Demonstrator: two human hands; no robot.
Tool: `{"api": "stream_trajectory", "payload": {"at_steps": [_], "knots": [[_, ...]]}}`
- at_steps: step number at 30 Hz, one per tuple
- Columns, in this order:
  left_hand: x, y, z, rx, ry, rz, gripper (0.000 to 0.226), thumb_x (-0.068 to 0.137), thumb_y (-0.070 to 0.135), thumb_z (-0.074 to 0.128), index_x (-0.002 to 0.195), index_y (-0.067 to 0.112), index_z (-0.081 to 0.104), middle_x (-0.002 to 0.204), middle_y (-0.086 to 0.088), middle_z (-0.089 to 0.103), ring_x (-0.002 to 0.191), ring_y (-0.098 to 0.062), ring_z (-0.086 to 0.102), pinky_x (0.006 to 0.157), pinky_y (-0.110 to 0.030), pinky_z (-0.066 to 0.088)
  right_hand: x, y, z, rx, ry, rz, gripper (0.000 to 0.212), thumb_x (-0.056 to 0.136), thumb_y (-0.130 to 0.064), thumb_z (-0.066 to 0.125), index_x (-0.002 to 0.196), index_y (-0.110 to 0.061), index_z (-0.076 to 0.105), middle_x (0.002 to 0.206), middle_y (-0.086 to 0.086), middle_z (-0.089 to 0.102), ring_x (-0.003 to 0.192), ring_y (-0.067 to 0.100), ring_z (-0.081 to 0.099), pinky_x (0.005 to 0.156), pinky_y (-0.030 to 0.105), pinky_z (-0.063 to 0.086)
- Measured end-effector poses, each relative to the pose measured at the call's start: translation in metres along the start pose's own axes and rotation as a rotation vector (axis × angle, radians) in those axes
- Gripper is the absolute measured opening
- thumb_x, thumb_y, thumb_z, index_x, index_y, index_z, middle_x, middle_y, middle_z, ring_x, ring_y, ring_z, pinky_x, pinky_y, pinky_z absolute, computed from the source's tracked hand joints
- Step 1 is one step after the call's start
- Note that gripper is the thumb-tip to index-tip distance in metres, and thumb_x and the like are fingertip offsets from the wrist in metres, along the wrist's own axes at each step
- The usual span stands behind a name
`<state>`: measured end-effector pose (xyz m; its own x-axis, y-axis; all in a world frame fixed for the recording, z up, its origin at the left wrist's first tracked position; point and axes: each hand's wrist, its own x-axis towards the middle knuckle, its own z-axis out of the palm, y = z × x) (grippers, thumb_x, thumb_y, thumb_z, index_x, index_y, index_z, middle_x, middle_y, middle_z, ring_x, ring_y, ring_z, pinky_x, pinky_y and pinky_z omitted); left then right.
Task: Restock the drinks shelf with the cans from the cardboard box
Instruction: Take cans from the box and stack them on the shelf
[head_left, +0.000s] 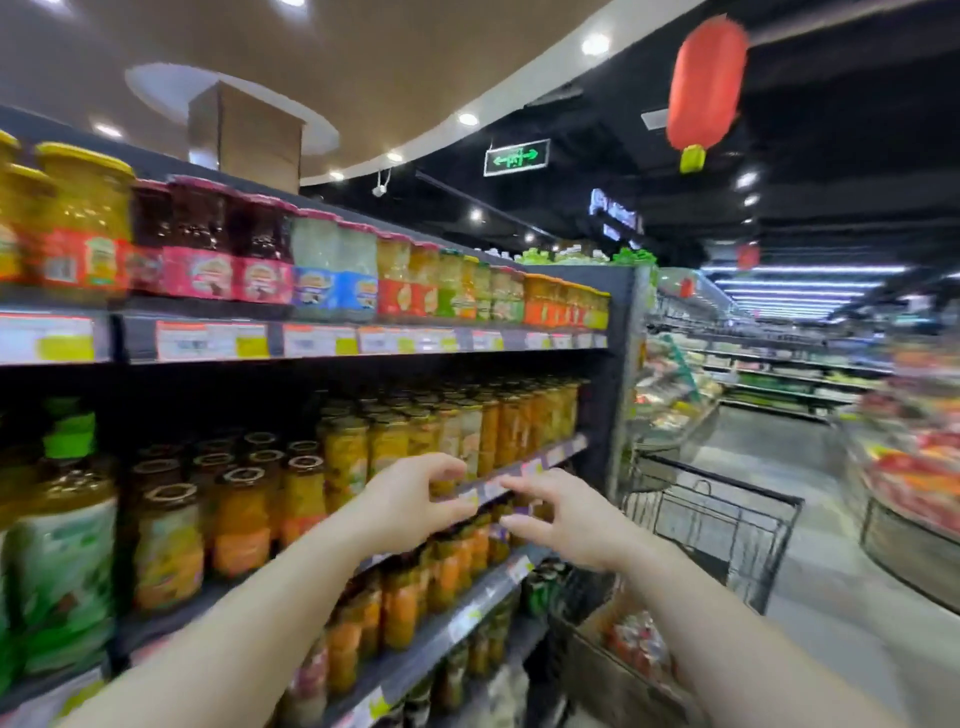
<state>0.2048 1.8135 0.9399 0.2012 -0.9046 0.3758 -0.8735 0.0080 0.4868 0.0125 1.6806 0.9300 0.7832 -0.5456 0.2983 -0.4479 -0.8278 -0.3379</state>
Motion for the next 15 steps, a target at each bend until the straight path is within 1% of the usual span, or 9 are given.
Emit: {"api": "stream_trajectory", "payload": {"at_steps": [1, 2, 5, 6, 8, 10, 12, 15], "knots": [[0.017, 0.003, 0.025, -0.009, -0.029, 0.01, 0.055, 0.084, 0.048, 0.069, 0.134, 0.031, 0.054, 0.138, 0.013, 0.055, 0.125, -0.005, 0.05, 0.098, -0.018, 0.038, -0.008, 0.027, 0.0, 0.004, -0.002, 0.052, 0.057, 0.09, -0.057, 0.057, 0.143, -0.041, 0.043, 0.137, -0.006, 0.049, 0.128, 0.015, 0.045, 0.108, 0.033, 0.037], [0.033, 0.007, 0.05, -0.019, -0.058, 0.021, 0.056, 0.085, 0.049, 0.068, 0.136, 0.033, 0.052, 0.14, 0.014, 0.053, 0.127, -0.005, 0.048, 0.1, -0.02, 0.038, -0.015, 0.054, 0.001, 0.006, -0.003, 0.104, 0.058, 0.09, -0.059, 0.056, 0.144, -0.043, 0.042, 0.136, -0.006, 0.047, 0.128, 0.015, 0.044, 0.108, 0.034, 0.036], [0.084, 0.014, 0.124, 0.021, -0.142, 0.102, 0.06, 0.086, 0.053, 0.064, 0.141, 0.034, 0.046, 0.146, 0.013, 0.048, 0.132, -0.01, 0.044, 0.108, -0.031, 0.039, -0.029, 0.132, 0.009, -0.034, 0.009, 0.236, 0.06, 0.088, -0.064, 0.055, 0.143, -0.046, 0.04, 0.129, -0.011, 0.043, 0.129, 0.015, 0.041, 0.108, 0.033, 0.034], [0.102, 0.016, 0.148, 0.054, -0.16, 0.141, 0.062, 0.087, 0.054, 0.062, 0.143, 0.034, 0.044, 0.148, 0.012, 0.045, 0.136, -0.012, 0.041, 0.11, -0.033, 0.036, -0.031, 0.157, 0.011, -0.05, 0.014, 0.277, 0.06, 0.087, -0.065, 0.055, 0.143, -0.048, 0.039, 0.13, -0.011, 0.043, 0.129, 0.014, 0.04, 0.108, 0.033, 0.035], [0.137, 0.018, 0.195, 0.109, -0.178, 0.202, 0.065, 0.088, 0.055, 0.06, 0.146, 0.034, 0.039, 0.154, 0.01, 0.038, 0.144, -0.017, 0.029, 0.116, -0.038, 0.028, -0.03, 0.206, 0.015, -0.1, 0.018, 0.352, 0.061, 0.087, -0.066, 0.054, 0.143, -0.052, 0.036, 0.137, -0.01, 0.041, 0.131, 0.015, 0.038, 0.108, 0.034, 0.035], [0.174, 0.02, 0.24, 0.169, -0.204, 0.245, 0.067, 0.089, 0.057, 0.057, 0.148, 0.036, 0.034, 0.159, 0.01, 0.026, 0.148, -0.02, 0.018, 0.119, -0.043, 0.019, -0.025, 0.253, 0.018, -0.175, 0.012, 0.417, 0.061, 0.087, -0.067, 0.052, 0.143, -0.052, 0.034, 0.143, -0.007, 0.04, 0.133, 0.016, 0.035, 0.108, 0.036, 0.033], [0.211, 0.022, 0.283, 0.208, -0.238, 0.277, 0.068, 0.09, 0.059, 0.054, 0.149, 0.037, 0.03, 0.162, 0.008, 0.017, 0.149, -0.023, 0.01, 0.12, -0.046, 0.012, -0.018, 0.296, 0.021, -0.219, 0.014, 0.478, 0.061, 0.088, -0.066, 0.051, 0.145, -0.049, 0.034, 0.146, -0.004, 0.039, 0.135, 0.018, 0.034, 0.11, 0.037, 0.032], [0.263, 0.027, 0.341, 0.281, -0.252, 0.315, 0.068, 0.09, 0.063, 0.049, 0.15, 0.038, 0.027, 0.164, 0.005, 0.011, 0.15, -0.025, 0.005, 0.119, -0.05, 0.006, -0.008, 0.356, 0.028, -0.226, 0.023, 0.554, 0.063, 0.088, -0.064, 0.052, 0.146, -0.047, 0.034, 0.151, -0.002, 0.038, 0.138, 0.019, 0.031, 0.112, 0.036, 0.028]]}}
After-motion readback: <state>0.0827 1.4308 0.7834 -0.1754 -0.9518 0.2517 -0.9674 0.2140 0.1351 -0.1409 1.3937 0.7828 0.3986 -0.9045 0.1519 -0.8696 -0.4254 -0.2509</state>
